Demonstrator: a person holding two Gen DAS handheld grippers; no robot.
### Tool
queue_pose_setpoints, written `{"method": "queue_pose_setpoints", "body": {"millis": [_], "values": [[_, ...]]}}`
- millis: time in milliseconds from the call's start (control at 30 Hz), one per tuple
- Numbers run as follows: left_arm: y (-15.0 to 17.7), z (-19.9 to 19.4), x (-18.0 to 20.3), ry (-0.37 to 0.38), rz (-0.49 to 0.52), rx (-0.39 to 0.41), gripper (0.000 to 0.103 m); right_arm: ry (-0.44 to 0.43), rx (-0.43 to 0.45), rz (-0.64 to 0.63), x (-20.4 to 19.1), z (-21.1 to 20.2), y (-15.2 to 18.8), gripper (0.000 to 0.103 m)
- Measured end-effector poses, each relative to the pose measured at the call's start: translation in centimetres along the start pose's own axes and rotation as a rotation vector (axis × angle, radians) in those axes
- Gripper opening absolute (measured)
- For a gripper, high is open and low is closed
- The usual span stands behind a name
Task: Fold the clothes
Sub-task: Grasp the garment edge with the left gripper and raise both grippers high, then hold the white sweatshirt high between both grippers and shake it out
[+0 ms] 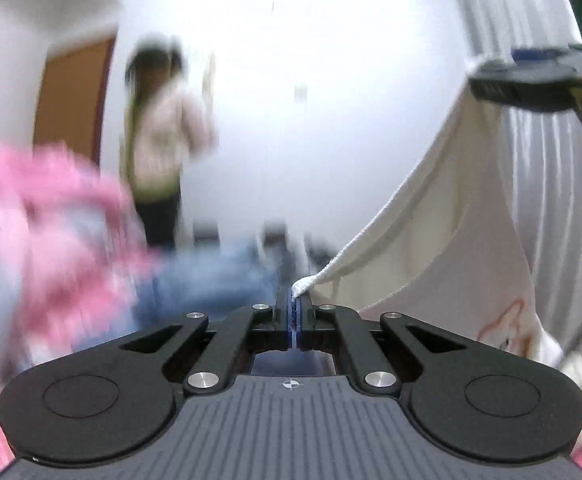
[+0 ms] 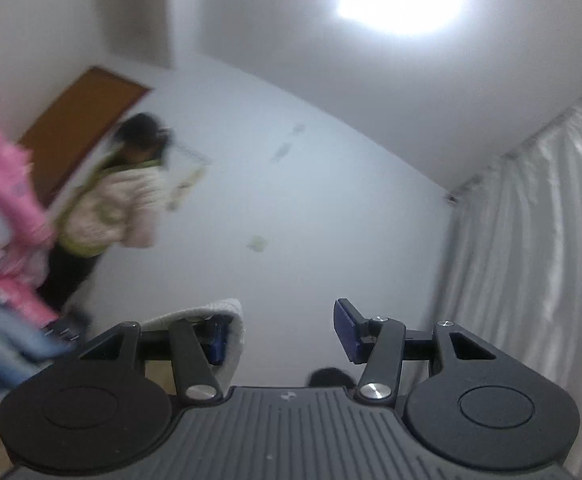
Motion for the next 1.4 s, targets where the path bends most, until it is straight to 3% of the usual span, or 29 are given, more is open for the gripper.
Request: {"method": "queue_pose_setpoints", "body": {"millis": [100,233,333,433,567,867,1067,1167,1233,1400], "values": [[-5.7,0.3,0.1,-0.007,0.033,0.124,0.001,0.068,0.007,0.017,4.7,0.8,-2.6,0.054],[-13.7,-0.6,0.7,-0.016,0.116,0.292,0.001,0.156,0.107,-0.028,9.0,0.5,-6.3,0.054],[-19.3,-1.6,1.1,-0.017,0.179,0.387,0.001,0.214,0.118,-0.011,12.1,1.1,-9.5,0.056],[-24.2,-2.7,1.7,-0.043,0.266,0.475,0.001,0.227,0.101,0.034,14.9,2.4,-11.9,0.057],[-29.5,-5.1,2.0,-0.057,0.317,0.536,0.001,0.196,0.051,0.084,17.7,3.3,-14.5,0.057],[-36.5,-8.8,1.0,-0.111,0.324,0.645,0.001,0.194,0.109,0.111,22.8,1.6,-21.9,0.058],[-38.7,-12.4,1.1,-0.086,0.273,0.720,0.001,0.211,0.193,0.082,26.6,-1.8,-26.9,0.060],[-39.5,-14.2,1.8,-0.049,0.270,0.752,0.001,0.212,0.209,0.107,28.9,-3.7,-28.5,0.060],[-40.1,-15.5,1.8,0.014,0.238,0.740,0.001,0.224,0.217,0.111,30.3,-5.0,-29.2,0.060],[-39.7,-18.5,2.0,0.130,0.198,0.767,0.002,0.242,0.231,0.087,32.5,-8.5,-28.6,0.060]]}}
Point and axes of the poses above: each gripper's, at about its wrist camera, not at the fingertips, and z roughly the way its jaws point, x to its right, y to its underside, the point moved 3 cm from there along z, roughly the way its jaws point
